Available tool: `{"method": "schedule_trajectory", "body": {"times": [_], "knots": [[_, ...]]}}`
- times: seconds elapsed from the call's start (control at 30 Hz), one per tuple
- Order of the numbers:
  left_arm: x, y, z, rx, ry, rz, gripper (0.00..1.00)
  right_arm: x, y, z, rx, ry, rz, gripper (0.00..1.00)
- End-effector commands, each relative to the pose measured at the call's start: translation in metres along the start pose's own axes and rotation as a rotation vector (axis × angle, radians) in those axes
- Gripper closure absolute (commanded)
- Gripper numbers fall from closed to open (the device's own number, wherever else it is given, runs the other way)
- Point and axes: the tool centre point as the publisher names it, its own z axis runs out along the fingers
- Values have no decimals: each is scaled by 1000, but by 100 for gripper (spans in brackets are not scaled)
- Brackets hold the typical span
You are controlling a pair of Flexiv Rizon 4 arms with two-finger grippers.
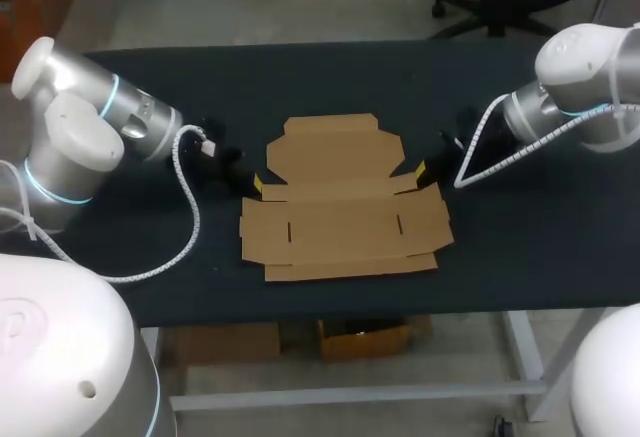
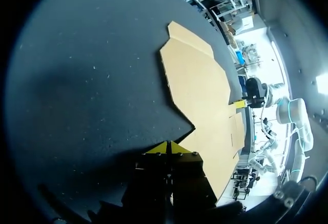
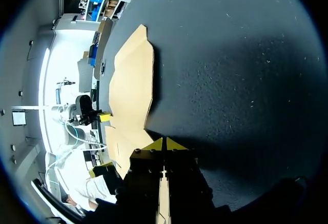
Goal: Assemble the packaging by folding the flat box into shape, placing the metal phone stand inside, and closing the box properly
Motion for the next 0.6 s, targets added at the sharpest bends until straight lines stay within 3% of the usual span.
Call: {"method": "schedule_trajectory", "body": {"times": [0.03,0.6], "knots": [[2,0,1,-1,-2,2,100,3,-2,-1,-3,2,-6,100],[-1,-2,7,-18,-1,-6,100,-2,-1,7,14,5,2,100]]}}
